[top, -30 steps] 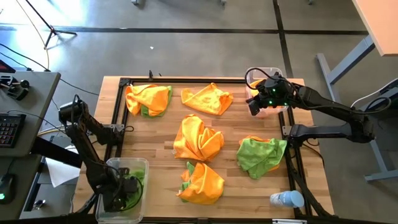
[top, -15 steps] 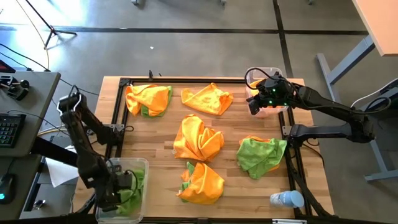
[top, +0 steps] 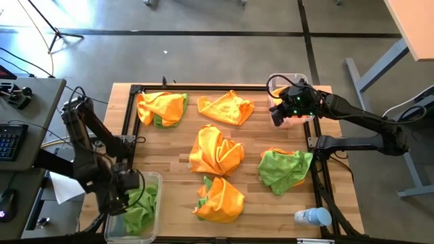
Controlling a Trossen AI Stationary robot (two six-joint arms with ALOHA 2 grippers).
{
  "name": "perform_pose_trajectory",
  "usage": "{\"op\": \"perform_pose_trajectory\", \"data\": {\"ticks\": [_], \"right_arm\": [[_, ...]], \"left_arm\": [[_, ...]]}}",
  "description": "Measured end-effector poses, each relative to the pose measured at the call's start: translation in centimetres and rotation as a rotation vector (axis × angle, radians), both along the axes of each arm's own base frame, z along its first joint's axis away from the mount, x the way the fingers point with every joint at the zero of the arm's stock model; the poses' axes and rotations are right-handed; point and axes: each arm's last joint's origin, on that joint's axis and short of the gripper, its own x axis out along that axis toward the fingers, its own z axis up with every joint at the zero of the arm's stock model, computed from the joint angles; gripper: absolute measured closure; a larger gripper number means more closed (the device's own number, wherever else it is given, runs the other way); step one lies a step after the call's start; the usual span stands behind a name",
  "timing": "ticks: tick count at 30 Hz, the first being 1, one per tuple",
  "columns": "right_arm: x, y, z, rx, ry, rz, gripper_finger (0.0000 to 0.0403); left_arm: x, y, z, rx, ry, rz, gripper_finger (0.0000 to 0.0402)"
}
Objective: Sort microfiber towel by color & place in baskets
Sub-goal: Put the orange microfiber towel into the top transparent bin
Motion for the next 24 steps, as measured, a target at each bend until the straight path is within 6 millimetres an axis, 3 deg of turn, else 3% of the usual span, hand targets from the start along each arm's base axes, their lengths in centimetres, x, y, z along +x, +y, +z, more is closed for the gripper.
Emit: {"op": "perform_pose_trajectory", "data": {"ticks": [4,11,18,24], "right_arm": [[-0.2,0.1,-0.2,-0.013,0.041,0.029,0.0403],[-0.4,0.2,-0.4,-0.007,0.074,0.042,0.0403],[-0.4,0.3,-0.5,-0.099,0.119,0.2,0.0402],[0.4,0.5,0.0,-0.161,0.042,0.406,0.0399]], "left_arm": [[1.2,1.0,0.0,0.036,-0.027,0.013,0.0272],[3.8,3.2,0.2,0.056,-0.051,0.053,0.0388],[5.9,6.2,2.3,0.03,-0.137,0.215,0.0399],[7.3,8.6,4.1,0.161,-0.306,0.301,0.0401]]}}
